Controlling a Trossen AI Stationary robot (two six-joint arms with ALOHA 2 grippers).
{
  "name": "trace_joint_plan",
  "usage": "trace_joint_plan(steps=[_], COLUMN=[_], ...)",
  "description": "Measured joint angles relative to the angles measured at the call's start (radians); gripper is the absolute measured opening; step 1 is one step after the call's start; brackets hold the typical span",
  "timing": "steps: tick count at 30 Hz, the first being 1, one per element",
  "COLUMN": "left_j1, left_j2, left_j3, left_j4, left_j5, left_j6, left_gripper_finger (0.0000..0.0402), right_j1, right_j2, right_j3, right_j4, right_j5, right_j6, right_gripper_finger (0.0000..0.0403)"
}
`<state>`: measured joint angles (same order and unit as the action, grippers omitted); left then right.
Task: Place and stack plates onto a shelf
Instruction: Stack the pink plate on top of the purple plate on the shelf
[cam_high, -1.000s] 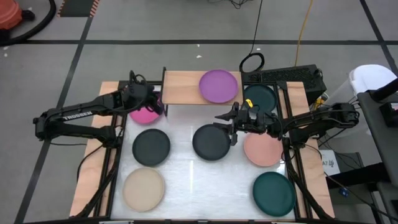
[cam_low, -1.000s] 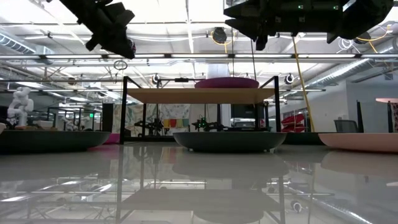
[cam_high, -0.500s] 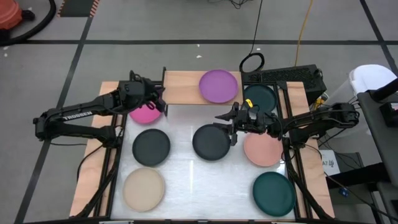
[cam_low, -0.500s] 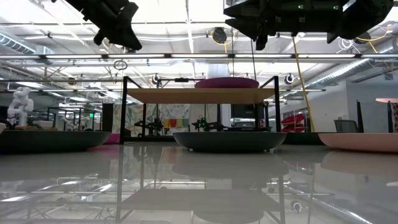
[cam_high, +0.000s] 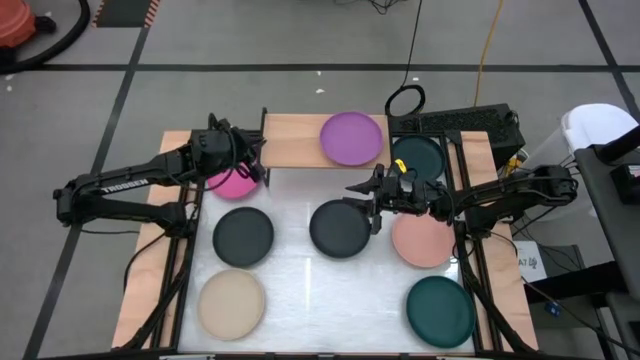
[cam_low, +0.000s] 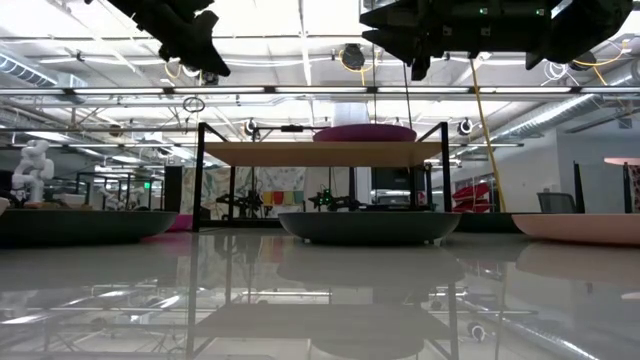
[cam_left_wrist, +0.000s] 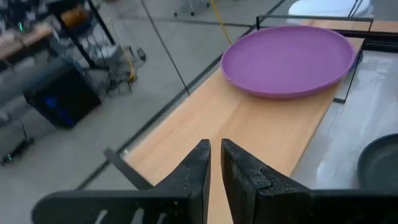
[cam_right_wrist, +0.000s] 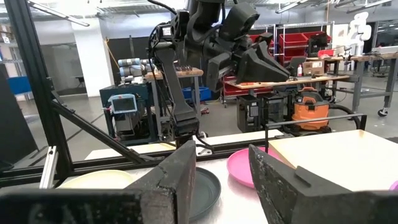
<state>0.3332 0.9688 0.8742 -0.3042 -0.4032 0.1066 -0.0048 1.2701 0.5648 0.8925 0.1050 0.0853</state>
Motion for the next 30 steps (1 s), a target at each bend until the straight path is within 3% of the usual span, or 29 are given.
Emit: trace_joint_plan(steps=[30], left_j1=[0.0], left_j2=[0.0], left_j3=[0.0], left_j4=[0.174], left_j5=[-0.018], left_j6=[0.035], left_gripper_finger=[0.0044], right_j1=[0.0], right_j2=[0.0], right_j3=[0.0], right_j4=[0.0], right_j5=[0.0], right_j6=[0.0], right_gripper_finger=[0.013])
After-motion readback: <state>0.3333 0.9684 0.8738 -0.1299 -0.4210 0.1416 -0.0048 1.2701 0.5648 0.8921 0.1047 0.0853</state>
